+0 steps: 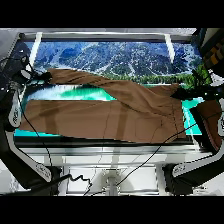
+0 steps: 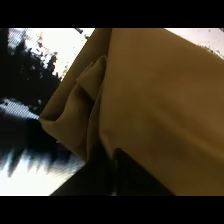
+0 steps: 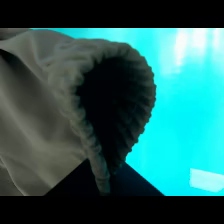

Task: Fold the clothes and pants, and hang the long-sleeved shirts on hangers.

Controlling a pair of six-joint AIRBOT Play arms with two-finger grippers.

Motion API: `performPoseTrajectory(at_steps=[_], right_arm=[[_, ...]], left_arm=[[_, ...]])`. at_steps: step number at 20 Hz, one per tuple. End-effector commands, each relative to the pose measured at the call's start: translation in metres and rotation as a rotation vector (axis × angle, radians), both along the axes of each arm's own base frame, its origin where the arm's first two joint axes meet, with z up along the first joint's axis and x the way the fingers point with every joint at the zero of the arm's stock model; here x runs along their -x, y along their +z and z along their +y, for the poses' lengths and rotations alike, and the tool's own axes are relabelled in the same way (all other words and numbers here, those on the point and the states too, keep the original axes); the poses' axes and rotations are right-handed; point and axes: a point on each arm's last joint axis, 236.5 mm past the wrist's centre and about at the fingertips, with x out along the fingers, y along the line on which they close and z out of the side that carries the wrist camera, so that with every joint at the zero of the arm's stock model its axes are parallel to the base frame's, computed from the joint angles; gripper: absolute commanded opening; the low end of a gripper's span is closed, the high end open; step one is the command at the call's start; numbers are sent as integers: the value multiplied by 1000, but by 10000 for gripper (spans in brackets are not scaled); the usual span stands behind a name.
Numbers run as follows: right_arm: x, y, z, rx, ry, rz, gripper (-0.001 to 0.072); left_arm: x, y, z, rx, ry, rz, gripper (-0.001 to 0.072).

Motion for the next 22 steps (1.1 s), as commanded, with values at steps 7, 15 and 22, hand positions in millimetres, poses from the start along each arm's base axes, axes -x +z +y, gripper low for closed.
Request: performPoseTrajectory(at_steps=[7,15,22], right_arm=[[-3,1,-2,7,-8,-9,31],[-3,1,-2,6,-8,-8,31],[-3,1,-2,8,-9,-10,31]], left_arm=[[-26,137,4,-85,26,-304,13],[23,366,1,-187,67,-725,13],[3,268,1,-164,18,-492,13]])
